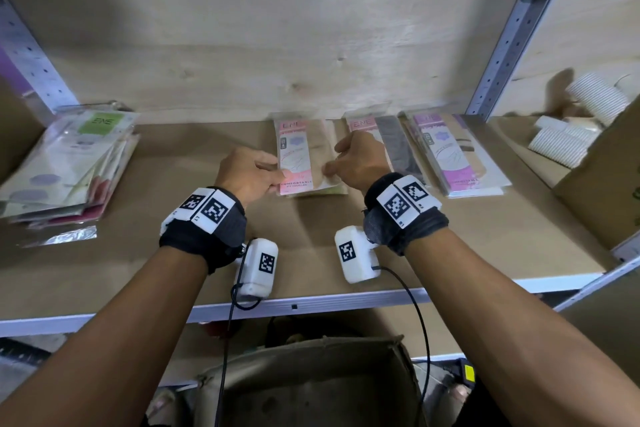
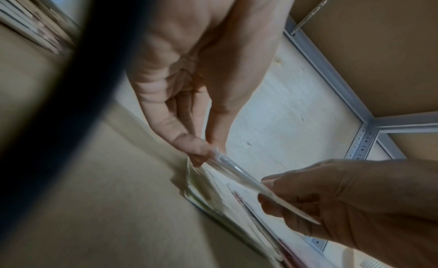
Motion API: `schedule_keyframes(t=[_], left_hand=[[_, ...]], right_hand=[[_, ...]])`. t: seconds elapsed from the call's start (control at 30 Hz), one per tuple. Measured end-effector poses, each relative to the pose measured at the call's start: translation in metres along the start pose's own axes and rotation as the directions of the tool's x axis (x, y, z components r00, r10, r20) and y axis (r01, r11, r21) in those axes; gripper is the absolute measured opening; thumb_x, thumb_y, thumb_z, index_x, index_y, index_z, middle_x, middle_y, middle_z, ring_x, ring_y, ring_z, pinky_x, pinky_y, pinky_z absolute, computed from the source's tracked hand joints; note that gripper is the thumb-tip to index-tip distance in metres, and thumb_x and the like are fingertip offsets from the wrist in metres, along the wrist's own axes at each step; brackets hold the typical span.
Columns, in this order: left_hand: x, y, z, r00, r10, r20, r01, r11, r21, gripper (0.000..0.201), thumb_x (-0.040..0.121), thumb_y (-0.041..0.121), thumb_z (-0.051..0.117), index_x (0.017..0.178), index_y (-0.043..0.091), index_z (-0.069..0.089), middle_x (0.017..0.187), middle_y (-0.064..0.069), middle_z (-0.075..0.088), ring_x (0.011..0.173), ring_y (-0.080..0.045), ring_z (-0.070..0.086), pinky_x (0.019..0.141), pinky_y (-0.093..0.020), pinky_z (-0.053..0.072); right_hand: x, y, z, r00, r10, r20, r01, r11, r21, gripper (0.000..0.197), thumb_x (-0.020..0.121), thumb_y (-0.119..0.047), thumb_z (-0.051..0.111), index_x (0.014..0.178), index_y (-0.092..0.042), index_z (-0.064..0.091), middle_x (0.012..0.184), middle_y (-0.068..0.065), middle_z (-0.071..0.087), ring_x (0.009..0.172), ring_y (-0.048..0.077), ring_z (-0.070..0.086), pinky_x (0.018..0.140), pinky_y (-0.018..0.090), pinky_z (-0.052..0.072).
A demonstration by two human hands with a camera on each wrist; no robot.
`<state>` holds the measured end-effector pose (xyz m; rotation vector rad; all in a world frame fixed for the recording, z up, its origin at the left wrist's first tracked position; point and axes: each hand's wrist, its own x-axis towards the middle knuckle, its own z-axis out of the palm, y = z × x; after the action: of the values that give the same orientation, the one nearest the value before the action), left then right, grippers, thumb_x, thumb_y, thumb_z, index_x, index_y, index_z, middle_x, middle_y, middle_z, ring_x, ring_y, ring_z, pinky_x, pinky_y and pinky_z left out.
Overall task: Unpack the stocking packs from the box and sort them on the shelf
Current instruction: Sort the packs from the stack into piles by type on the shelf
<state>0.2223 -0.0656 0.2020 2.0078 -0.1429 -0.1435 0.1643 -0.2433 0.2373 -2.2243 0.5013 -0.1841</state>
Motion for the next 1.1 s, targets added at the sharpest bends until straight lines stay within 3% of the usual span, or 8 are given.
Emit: schedule_keyframes(t=[0.1, 0.17, 0.27, 0.33, 0.57, 0.73, 1.0, 1.1], left_hand=[[0.007, 0.001, 0.002, 1.0, -0.012, -0.016, 0.011, 1.0, -0.006, 0.033, 0.083, 0.002, 0.077, 0.115, 0.002, 0.07, 0.099, -0.014, 0.074, 0.061, -0.011, 0.068, 0.054, -0.015, 0.054], [0.01, 0.003, 0.003, 1.0, -0.023, 0.005, 0.023, 1.0, -0.01, 0.031, 0.085, -0.001, 0.073, 0.116, 0.0, 0.069, 0.103, -0.017, 0.073, 0.069, -0.016, 0.071, 0.059, -0.017, 0.058], [0.011, 0.005, 0.003, 0.994, -0.076, 0.08, 0.075, 0.997, 0.01, 0.039, 0.086, -0.006, 0.07, 0.124, -0.004, 0.062, 0.115, -0.02, 0.07, 0.091, -0.027, 0.073, 0.082, -0.032, 0.061], [0.009, 0.005, 0.003, 0.982, -0.113, 0.149, 0.11, 0.994, 0.027, 0.045, 0.087, -0.007, 0.068, 0.13, -0.005, 0.058, 0.121, -0.02, 0.067, 0.099, -0.03, 0.072, 0.088, -0.037, 0.059], [0.006, 0.008, 0.004, 0.971, -0.13, 0.201, 0.126, 0.991, 0.034, 0.047, 0.089, -0.008, 0.065, 0.134, -0.005, 0.055, 0.129, -0.017, 0.064, 0.105, -0.03, 0.07, 0.093, -0.04, 0.057], [0.007, 0.009, 0.004, 0.976, -0.111, 0.187, 0.102, 0.993, 0.055, 0.048, 0.088, -0.007, 0.066, 0.134, -0.001, 0.057, 0.132, -0.016, 0.062, 0.108, -0.029, 0.068, 0.094, -0.039, 0.057], [0.006, 0.01, 0.006, 0.976, -0.105, 0.192, 0.101, 0.994, 0.033, 0.048, 0.087, -0.008, 0.067, 0.133, -0.001, 0.058, 0.13, -0.015, 0.063, 0.108, -0.029, 0.068, 0.09, -0.033, 0.057], [0.005, 0.01, 0.006, 0.979, -0.093, 0.182, 0.087, 0.996, 0.036, 0.048, 0.085, -0.008, 0.07, 0.131, 0.0, 0.06, 0.127, -0.013, 0.064, 0.105, -0.026, 0.068, 0.081, -0.027, 0.058]], right_hand=[[0.003, -0.002, -0.002, 1.0, 0.001, 0.0, -0.001, 0.998, -0.063, 0.037, 0.08, -0.005, 0.076, 0.115, 0.0, 0.068, 0.12, 0.013, 0.067, 0.111, 0.023, 0.063, 0.082, 0.024, 0.051], [0.004, -0.003, -0.003, 1.0, 0.014, 0.011, -0.013, 0.995, -0.095, 0.03, 0.081, -0.003, 0.075, 0.11, 0.003, 0.071, 0.115, 0.014, 0.07, 0.101, 0.023, 0.066, 0.083, 0.027, 0.055], [0.005, -0.003, -0.002, 0.998, 0.032, 0.048, -0.026, 0.992, -0.121, 0.029, 0.078, -0.007, 0.08, 0.105, -0.001, 0.071, 0.11, 0.01, 0.07, 0.1, 0.021, 0.064, 0.086, 0.028, 0.054], [0.004, -0.004, -0.001, 0.997, 0.036, 0.074, -0.025, 0.99, -0.139, 0.034, 0.077, -0.009, 0.081, 0.107, 0.0, 0.07, 0.11, 0.012, 0.069, 0.104, 0.023, 0.064, 0.091, 0.033, 0.055], [0.002, -0.004, 0.002, 0.996, 0.006, 0.09, 0.01, 0.985, -0.17, 0.028, 0.078, -0.007, 0.078, 0.103, 0.003, 0.07, 0.106, 0.014, 0.071, 0.102, 0.026, 0.067, 0.091, 0.038, 0.057], [0.001, -0.003, 0.002, 0.996, -0.021, 0.084, 0.034, 0.986, -0.163, 0.038, 0.078, -0.007, 0.078, 0.111, 0.009, 0.068, 0.114, 0.019, 0.07, 0.109, 0.03, 0.066, 0.094, 0.039, 0.055], [0.003, 0.002, 0.002, 0.996, -0.028, 0.089, 0.043, 0.984, -0.17, 0.038, 0.077, -0.01, 0.08, 0.109, 0.008, 0.069, 0.112, 0.017, 0.07, 0.106, 0.028, 0.066, 0.09, 0.037, 0.057], [0.003, 0.002, 0.001, 0.996, -0.04, 0.077, 0.052, 0.983, -0.174, 0.038, 0.078, -0.009, 0.079, 0.11, 0.008, 0.068, 0.113, 0.016, 0.069, 0.107, 0.027, 0.066, 0.091, 0.035, 0.056]])
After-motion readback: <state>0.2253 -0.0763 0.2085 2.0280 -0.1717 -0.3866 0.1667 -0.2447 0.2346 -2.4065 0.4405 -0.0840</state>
